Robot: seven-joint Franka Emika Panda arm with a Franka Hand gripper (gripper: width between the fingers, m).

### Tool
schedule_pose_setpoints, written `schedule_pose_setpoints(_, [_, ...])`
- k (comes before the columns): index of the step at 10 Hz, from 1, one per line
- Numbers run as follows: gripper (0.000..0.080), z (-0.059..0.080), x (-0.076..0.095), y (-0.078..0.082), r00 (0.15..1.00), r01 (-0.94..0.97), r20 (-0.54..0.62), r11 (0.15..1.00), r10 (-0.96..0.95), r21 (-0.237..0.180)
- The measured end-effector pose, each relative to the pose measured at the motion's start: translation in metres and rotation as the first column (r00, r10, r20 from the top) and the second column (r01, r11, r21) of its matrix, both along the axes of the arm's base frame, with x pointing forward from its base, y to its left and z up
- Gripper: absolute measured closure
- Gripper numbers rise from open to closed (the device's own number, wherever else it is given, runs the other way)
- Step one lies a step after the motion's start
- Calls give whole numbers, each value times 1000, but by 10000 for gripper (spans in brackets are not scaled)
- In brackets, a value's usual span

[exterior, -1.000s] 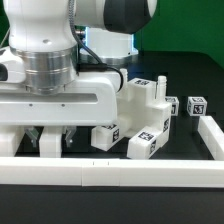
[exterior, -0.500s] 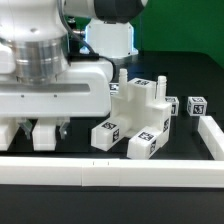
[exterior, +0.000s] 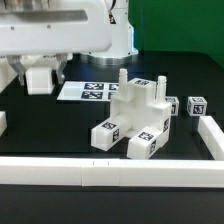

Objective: Assemble chair

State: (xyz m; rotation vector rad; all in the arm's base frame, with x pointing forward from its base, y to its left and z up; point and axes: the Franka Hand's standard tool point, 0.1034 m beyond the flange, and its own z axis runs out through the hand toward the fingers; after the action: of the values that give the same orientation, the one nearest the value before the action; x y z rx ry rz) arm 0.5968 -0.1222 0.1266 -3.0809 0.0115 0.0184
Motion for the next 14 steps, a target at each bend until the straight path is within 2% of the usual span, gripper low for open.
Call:
schedule_pose_setpoints(1, [515,7,4,0,998,-21,51,1000,22,-14])
schedule_pose_setpoints(5, [515,1,1,1,999,8,40,1000,-8,-12])
schedule_pose_setpoints(6, [515,2,-1,2,997,61,38,998,-60,-3])
schedule_pose_setpoints(8, [515,11,-17,10,964,266,21,963,-266,34])
schedule_pose_setpoints(10, [515,21,-19,21,893,449,6,892,-450,49])
schedule_pose_setpoints(11, [515,24,-18,35,825,565,-9,823,-565,54])
schedule_pose_setpoints(12, [515,23,-17,57,751,660,-28,749,-660,51])
schedule_pose_setpoints(13, [515,20,-15,68,711,703,-37,709,-702,48])
schedule_pose_setpoints(14, [515,19,-16,68,702,712,-42,701,-711,49])
